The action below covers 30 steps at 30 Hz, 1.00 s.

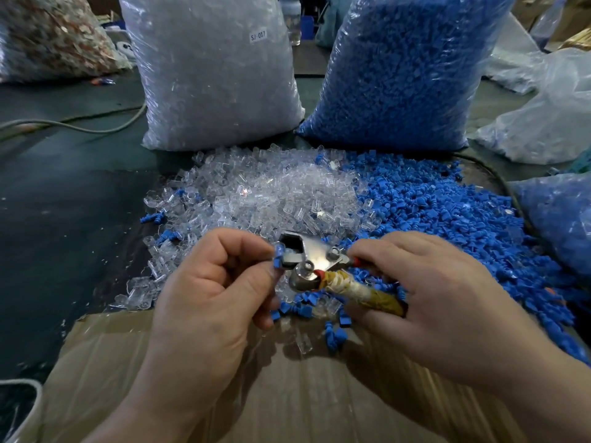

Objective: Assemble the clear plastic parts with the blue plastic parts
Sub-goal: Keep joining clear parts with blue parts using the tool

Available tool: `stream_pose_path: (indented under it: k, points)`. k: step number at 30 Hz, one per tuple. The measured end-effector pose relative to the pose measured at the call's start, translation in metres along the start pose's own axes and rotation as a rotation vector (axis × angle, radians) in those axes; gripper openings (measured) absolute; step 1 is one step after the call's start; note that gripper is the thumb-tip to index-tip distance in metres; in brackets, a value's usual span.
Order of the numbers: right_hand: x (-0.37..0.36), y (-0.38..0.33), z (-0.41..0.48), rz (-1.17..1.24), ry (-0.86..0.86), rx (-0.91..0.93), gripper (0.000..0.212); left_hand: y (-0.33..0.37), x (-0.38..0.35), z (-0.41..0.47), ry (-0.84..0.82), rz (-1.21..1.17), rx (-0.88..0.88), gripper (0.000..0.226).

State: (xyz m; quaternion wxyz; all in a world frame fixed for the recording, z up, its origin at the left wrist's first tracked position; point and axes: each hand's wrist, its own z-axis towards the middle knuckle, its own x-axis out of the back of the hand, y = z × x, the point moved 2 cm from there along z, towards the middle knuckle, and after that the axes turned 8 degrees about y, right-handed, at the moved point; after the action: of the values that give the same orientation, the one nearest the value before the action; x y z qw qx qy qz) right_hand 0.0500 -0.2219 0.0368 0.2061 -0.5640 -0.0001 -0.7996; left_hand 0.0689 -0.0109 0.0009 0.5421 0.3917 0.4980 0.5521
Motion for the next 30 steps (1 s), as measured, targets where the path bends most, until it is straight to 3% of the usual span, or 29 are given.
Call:
stream_pose_path:
  k: [3,6,11,13,17,21,24,27,30]
  points:
    - [0.000,0.016,0.006,-0.138,0.022,-0.071,0.060,-0.004,0.004,0.004,0.024,0.048,0.099,0.013]
    - [-0.004,0.032,0.016,-0.288,-0.102,-0.170,0.075,-0.008,0.001,0.003,-0.058,0.105,0.205,0.025]
    - [-0.013,0.038,0.024,-0.299,-0.169,-0.176,0.078,-0.006,-0.005,0.001,-0.058,0.140,0.235,0.026]
    - [-0.011,0.037,0.023,-0.276,-0.135,-0.155,0.074,-0.006,-0.005,0.001,-0.050,0.157,0.237,0.029]
    - [-0.007,0.007,0.012,-0.105,0.104,-0.040,0.054,-0.004,-0.008,-0.004,-0.037,0.224,0.193,0.023]
    - [-0.016,-0.032,0.010,0.002,0.093,0.165,0.028,-0.002,-0.013,-0.009,-0.047,0.326,0.067,0.015]
    - [-0.019,-0.031,0.010,0.000,0.089,0.207,0.008,0.001,-0.014,-0.013,-0.072,0.332,0.004,0.011]
    - [-0.020,-0.028,0.006,0.003,0.092,0.189,0.011,0.004,-0.015,-0.013,-0.061,0.231,0.067,0.007]
    - [-0.019,-0.034,0.007,0.026,0.144,0.248,0.009,0.006,-0.013,-0.011,-0.118,0.178,0.216,0.032]
